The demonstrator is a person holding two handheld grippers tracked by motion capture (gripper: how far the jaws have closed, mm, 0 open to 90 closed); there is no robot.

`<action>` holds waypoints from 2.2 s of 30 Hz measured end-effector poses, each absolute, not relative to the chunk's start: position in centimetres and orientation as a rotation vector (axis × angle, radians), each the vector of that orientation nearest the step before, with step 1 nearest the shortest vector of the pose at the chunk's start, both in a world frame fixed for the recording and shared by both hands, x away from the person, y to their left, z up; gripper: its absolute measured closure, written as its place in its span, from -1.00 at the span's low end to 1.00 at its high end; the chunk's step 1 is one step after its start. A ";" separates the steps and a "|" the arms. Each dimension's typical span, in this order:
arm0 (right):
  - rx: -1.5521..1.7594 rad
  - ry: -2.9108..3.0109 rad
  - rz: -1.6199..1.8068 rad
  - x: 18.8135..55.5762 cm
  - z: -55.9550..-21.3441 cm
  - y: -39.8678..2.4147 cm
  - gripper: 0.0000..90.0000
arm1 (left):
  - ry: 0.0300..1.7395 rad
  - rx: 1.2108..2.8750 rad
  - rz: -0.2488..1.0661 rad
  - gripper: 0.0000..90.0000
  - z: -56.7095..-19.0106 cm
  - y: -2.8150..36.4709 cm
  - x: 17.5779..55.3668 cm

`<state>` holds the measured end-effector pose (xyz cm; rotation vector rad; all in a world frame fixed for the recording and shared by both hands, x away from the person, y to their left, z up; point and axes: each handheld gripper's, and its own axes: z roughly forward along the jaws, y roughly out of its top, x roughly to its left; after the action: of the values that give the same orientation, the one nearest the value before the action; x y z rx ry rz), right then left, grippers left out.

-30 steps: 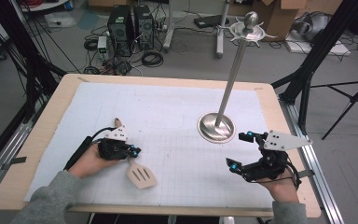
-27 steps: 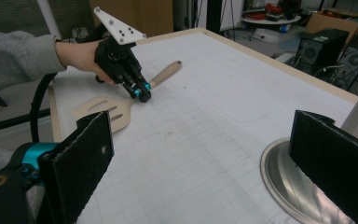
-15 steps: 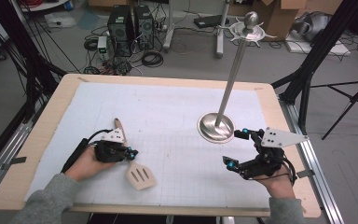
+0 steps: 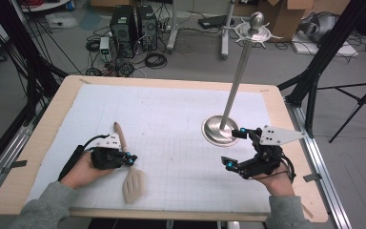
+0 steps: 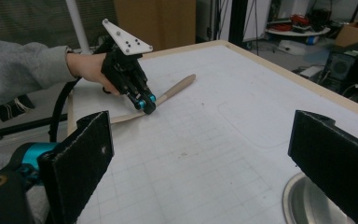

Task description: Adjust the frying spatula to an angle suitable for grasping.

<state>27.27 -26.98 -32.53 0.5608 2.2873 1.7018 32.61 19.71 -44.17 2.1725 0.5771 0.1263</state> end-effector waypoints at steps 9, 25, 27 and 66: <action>0.536 2.305 1.734 28.2 -32.4 -26.1 -0.88 | 0.573 2.162 0.126 0.99 -44.3 20.7 31.8; 0.489 2.292 1.794 29.5 -32.0 -25.1 -0.88 | 0.559 2.190 0.183 0.99 -44.1 22.8 30.1; 0.483 2.297 1.795 29.6 -32.0 -24.9 -0.88 | 0.553 2.189 0.188 0.99 -44.1 22.8 30.1; 0.563 2.290 1.712 26.5 -32.3 -27.3 -0.88 | 0.676 2.141 0.388 0.99 -44.7 28.3 34.4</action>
<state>26.54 -27.31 -32.26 0.5629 2.2896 1.7116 34.37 28.26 -44.67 2.1414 0.6761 0.3876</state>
